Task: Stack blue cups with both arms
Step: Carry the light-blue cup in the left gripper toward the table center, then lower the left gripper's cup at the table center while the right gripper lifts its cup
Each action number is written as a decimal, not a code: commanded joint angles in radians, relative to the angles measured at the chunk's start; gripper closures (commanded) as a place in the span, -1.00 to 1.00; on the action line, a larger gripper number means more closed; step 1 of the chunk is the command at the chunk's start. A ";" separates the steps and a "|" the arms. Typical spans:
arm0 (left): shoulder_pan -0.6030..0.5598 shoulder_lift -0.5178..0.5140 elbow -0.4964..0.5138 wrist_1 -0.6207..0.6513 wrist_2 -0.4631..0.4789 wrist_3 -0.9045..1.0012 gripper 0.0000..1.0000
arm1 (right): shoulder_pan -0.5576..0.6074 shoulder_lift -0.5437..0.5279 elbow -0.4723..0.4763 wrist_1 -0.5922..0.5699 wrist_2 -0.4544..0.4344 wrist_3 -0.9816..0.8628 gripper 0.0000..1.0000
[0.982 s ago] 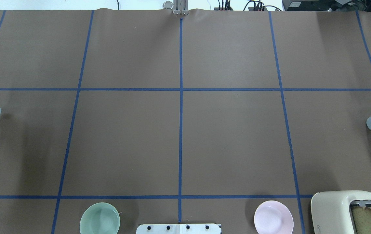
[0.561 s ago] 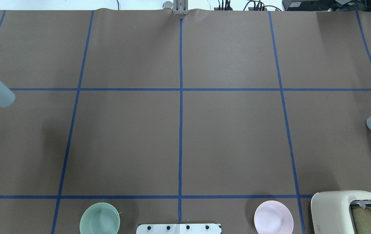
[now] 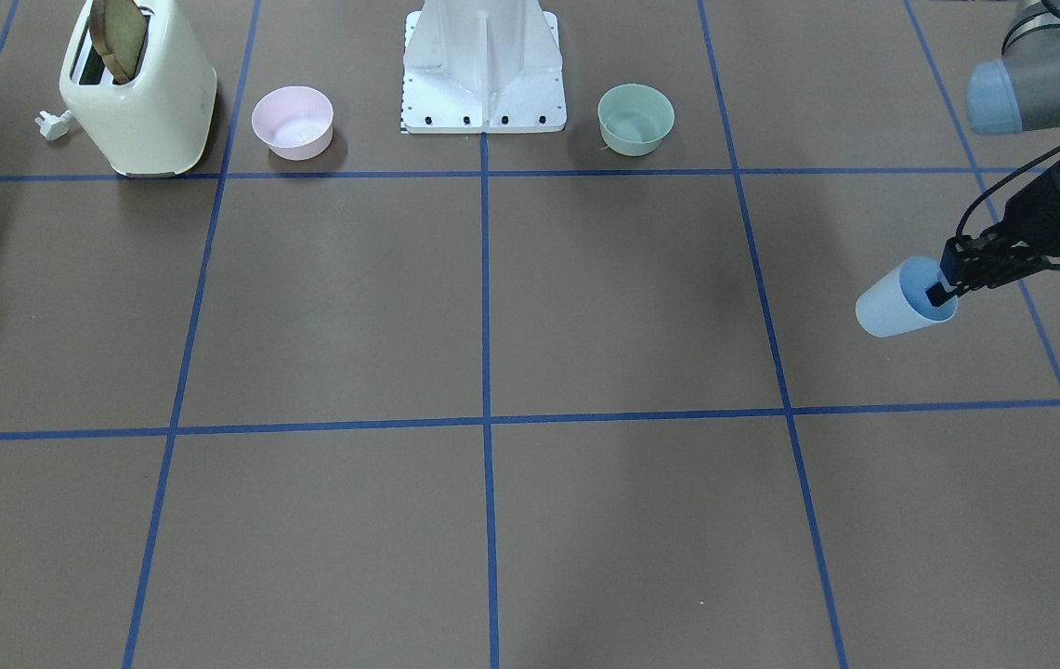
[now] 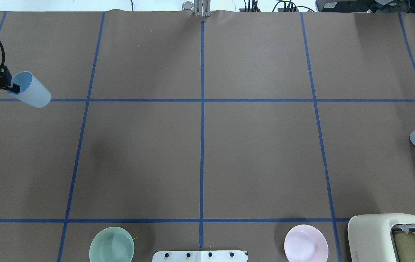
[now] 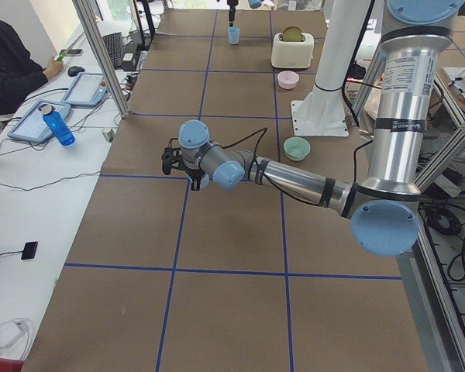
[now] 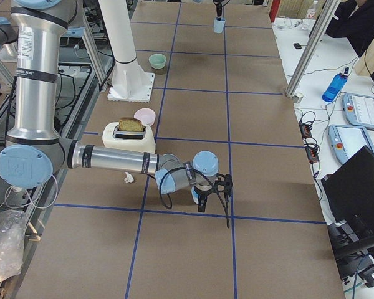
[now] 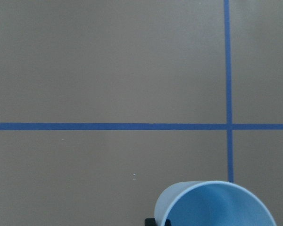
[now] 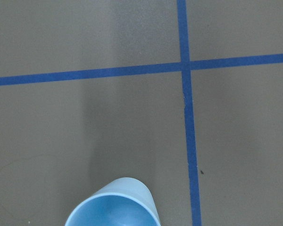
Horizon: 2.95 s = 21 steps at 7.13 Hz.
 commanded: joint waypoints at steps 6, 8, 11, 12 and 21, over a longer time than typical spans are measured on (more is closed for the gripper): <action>0.186 -0.179 -0.044 0.000 0.061 -0.365 1.00 | -0.015 -0.015 -0.080 0.121 0.004 0.000 -1.00; 0.197 -0.186 -0.045 0.000 0.081 -0.375 1.00 | -0.017 -0.014 -0.088 0.126 0.008 0.007 -0.99; 0.214 -0.186 -0.045 0.000 0.101 -0.375 1.00 | -0.023 -0.003 -0.088 0.126 0.006 0.024 0.37; 0.214 -0.186 -0.044 0.000 0.101 -0.375 1.00 | -0.026 0.000 -0.088 0.124 0.008 0.026 0.82; 0.482 -0.425 -0.024 0.219 0.373 -0.537 1.00 | -0.035 0.291 -0.043 -0.011 0.077 0.237 1.00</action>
